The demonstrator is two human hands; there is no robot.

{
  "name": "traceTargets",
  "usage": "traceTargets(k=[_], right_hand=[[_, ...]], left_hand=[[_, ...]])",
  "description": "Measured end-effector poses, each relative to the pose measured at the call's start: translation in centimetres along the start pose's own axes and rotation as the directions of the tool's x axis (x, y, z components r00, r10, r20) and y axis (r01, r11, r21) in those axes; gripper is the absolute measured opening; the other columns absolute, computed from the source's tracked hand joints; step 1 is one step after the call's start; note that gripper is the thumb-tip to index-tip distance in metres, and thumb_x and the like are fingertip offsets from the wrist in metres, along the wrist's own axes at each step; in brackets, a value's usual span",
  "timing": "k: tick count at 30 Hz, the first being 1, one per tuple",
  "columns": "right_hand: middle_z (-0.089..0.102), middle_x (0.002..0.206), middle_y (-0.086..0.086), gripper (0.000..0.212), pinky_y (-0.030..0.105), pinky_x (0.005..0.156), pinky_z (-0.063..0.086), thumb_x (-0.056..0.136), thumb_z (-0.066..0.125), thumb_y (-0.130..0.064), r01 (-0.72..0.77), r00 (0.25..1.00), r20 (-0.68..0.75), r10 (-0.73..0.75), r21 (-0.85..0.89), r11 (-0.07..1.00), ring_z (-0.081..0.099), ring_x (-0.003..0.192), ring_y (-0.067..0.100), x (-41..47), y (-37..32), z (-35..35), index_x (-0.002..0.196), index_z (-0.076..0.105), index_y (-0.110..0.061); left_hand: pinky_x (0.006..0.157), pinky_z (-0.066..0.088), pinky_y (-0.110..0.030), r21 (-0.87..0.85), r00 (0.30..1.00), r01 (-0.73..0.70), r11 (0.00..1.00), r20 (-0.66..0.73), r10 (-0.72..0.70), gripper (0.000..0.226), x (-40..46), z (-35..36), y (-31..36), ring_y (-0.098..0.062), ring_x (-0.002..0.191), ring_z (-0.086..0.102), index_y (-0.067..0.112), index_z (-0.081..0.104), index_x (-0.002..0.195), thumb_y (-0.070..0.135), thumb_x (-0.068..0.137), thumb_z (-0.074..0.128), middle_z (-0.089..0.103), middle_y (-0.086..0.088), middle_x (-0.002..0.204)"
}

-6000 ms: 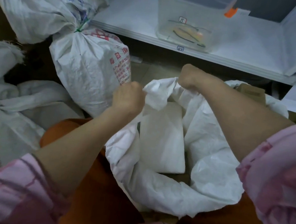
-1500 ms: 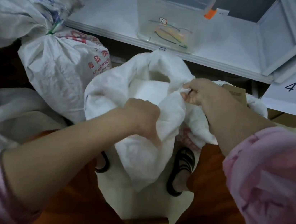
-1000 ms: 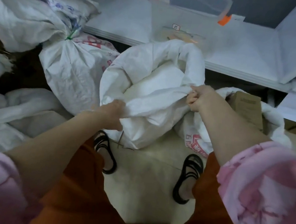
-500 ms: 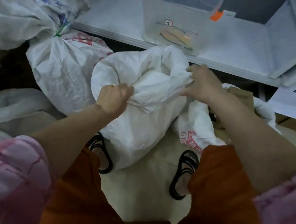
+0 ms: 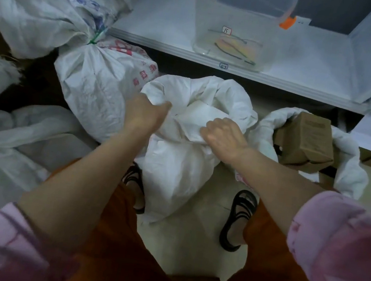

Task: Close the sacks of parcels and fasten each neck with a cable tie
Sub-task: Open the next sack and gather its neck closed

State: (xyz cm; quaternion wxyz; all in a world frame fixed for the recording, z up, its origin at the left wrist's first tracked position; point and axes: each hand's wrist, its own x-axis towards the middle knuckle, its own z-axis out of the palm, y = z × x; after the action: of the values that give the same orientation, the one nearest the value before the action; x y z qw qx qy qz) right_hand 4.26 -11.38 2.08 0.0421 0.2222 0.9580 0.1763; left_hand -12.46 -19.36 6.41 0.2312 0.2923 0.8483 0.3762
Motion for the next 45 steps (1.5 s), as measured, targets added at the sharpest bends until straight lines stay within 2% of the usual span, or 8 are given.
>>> traceTargets(k=[13,18,21,25,29,34,41,45], right_hand=[[0.046,0.051,0.003,0.025,0.035,0.064,0.031,0.059,0.065,0.008,0.063,0.988,-0.126,-0.083,-0.158,0.985,0.045,0.048,0.02,-3.0,0.4,2.5,0.054,0.051,-0.013],[0.057,0.083,0.003,0.009,0.033,0.073,0.04,0.082,0.063,-0.012,-0.157,0.916,0.387,0.109,0.094,0.983,0.058,0.08,0.023,-4.0,1.4,0.6,0.086,0.055,-0.013],[0.061,0.081,0.003,0.021,0.033,0.067,0.049,0.078,0.072,-0.025,-0.485,0.81,0.562,0.166,0.485,0.727,0.06,0.077,0.021,-2.4,1.8,-1.8,0.078,0.059,-0.009],[0.056,0.125,0.001,0.062,0.029,0.09,0.043,0.071,0.08,-0.032,-0.496,0.867,0.401,0.295,0.638,0.589,0.052,0.114,0.02,0.1,1.6,-2.6,0.125,0.057,-0.013],[0.058,0.1,0.005,0.027,0.03,0.067,0.039,0.07,0.076,-0.025,-0.499,0.852,0.444,0.277,0.527,0.688,0.056,0.095,0.024,0.4,-1.0,-1.5,0.089,0.06,-0.017],[0.055,0.069,0.008,0.026,0.028,0.05,0.028,0.054,0.071,0.008,-0.149,0.989,0.031,0.146,0.203,0.968,0.055,0.062,0.027,-1.6,-3.3,0.3,0.068,0.057,-0.009],[0.045,0.059,0.006,0.02,0.03,0.049,0.028,0.057,0.054,0.008,0.056,0.967,-0.246,-0.063,-0.033,0.998,0.043,0.048,0.022,-4.1,-3.6,2.8,0.059,0.051,-0.011],[0.047,0.06,0.007,0.023,0.031,0.05,0.035,0.054,0.066,0.009,-0.004,0.986,-0.168,0.002,-0.013,1.0,0.046,0.049,0.022,-5.6,-1.9,3.4,0.06,0.054,-0.01]], left_hand=[[0.037,0.025,-0.015,-0.085,0.725,0.589,0.804,0.495,-0.479,0.031,1.9,1.8,-3.8,-0.013,0.037,0.03,0.01,0.035,0.067,0.005,0.097,0.04,0.03,-0.008,0.051],[0.026,0.02,-0.013,-0.633,0.651,0.756,0.166,0.704,-0.283,0.036,1.1,3.4,-5.5,-0.005,0.021,0.023,0.016,0.032,0.065,0.007,0.1,0.039,0.031,0.003,0.032],[0.027,0.018,-0.013,-0.648,0.622,0.761,-0.033,0.744,-0.244,0.032,-0.3,5.1,-5.8,-0.007,0.024,0.02,0.014,0.035,0.069,0.001,0.098,0.039,0.031,0.003,0.043],[0.028,0.019,-0.011,-0.622,0.59,0.781,-0.056,0.764,-0.262,0.029,-1.3,6.4,-5.4,-0.007,0.025,0.02,0.013,0.041,0.072,-0.004,0.096,0.036,0.031,0.003,0.056],[0.026,0.017,-0.013,-0.589,0.545,0.808,-0.02,0.76,-0.354,0.033,-1.9,6.6,-5.5,-0.008,0.024,0.019,0.015,0.034,0.064,-0.006,0.089,0.028,0.03,0.002,0.049],[0.031,0.021,-0.009,-0.429,0.654,0.756,0.495,0.52,-0.549,0.021,-0.3,4.2,-5.6,-0.007,0.041,0.03,0.014,0.036,0.065,0.0,0.081,0.035,0.036,0.001,0.058],[0.037,0.028,-0.015,-0.19,0.735,0.627,0.755,0.464,-0.494,0.037,-0.2,2.7,-4.4,-0.015,0.052,0.037,0.008,0.04,0.068,0.028,0.096,0.054,0.033,-0.003,0.062],[0.027,0.03,-0.016,-0.42,0.726,0.682,0.599,0.492,-0.48,0.027,0.2,3.9,-5.5,-0.01,0.044,0.038,0.012,0.044,0.072,0.011,0.099,0.043,0.041,-0.002,0.056]])
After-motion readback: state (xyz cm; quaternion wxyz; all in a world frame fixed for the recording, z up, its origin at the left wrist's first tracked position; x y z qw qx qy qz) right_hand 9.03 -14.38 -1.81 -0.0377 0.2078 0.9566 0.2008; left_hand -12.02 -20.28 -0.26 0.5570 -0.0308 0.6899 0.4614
